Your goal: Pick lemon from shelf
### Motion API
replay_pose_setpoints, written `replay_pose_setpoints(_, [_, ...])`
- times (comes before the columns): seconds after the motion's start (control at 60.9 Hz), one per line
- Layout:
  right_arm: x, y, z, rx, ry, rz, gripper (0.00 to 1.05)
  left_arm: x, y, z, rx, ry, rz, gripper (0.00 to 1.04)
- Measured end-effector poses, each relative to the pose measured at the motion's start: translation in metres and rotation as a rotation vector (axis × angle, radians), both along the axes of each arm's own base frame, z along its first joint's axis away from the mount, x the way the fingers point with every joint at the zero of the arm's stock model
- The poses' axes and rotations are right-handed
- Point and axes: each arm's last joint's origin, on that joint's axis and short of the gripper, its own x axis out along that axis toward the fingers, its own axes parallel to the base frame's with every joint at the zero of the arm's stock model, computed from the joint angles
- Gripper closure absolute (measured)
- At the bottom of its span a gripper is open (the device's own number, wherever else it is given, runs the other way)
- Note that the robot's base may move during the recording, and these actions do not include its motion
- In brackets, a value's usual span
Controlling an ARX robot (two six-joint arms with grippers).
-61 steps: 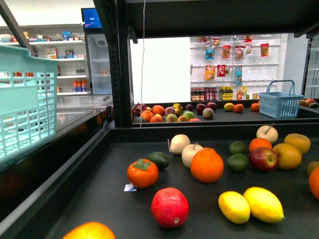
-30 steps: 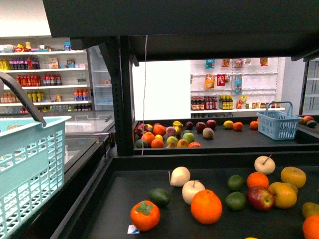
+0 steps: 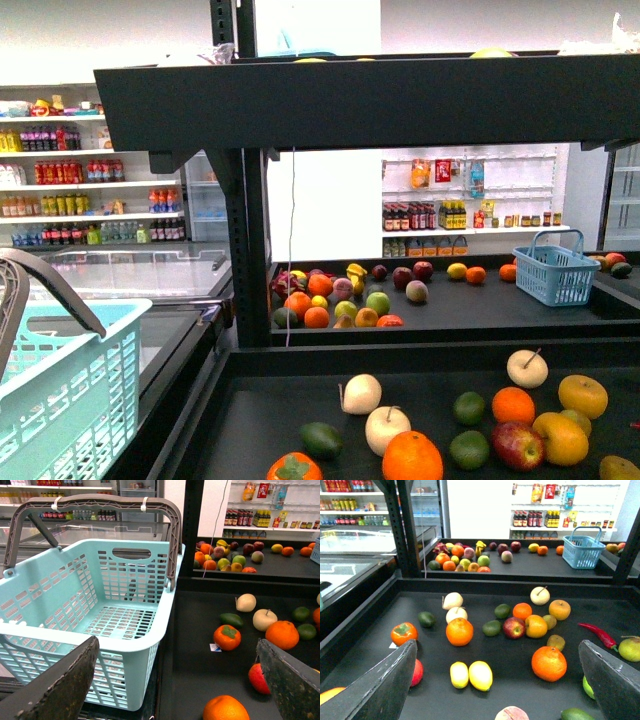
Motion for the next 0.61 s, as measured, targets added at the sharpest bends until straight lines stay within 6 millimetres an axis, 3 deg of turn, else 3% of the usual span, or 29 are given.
replay_pose_setpoints(0.115, [0.0, 0.0, 0.0, 0.0, 0.0, 0.0, 0.07, 0.0, 0.0, -0.001, -0.024, 0.017, -0.011, 0.08])
replay_pose_setpoints(0.214, [0.0, 0.0, 0.0, 0.0, 0.0, 0.0, 0.07, 0.005, 0.0, -0.006, -0.268, 0.207, -0.079, 0.08])
replay_pose_setpoints(0.296, [0.0, 0.0, 0.0, 0.0, 0.0, -0.001, 0.07, 0.015, 0.006, 0.001, -0.464, 0.233, -0.065, 0.08])
replay_pose_setpoints(0.46, [0.0, 0.0, 0.0, 0.0, 0.0, 0.0, 0.07, 0.056, 0.035, 0.046, -0.687, 0.163, -0.058, 0.08])
replay_pose_setpoints(0.608, [0.0, 0.0, 0.0, 0.0, 0.0, 0.0, 0.07, 0.103, 0.061, 0.069, -0.885, 0.171, -0.026, 0.08])
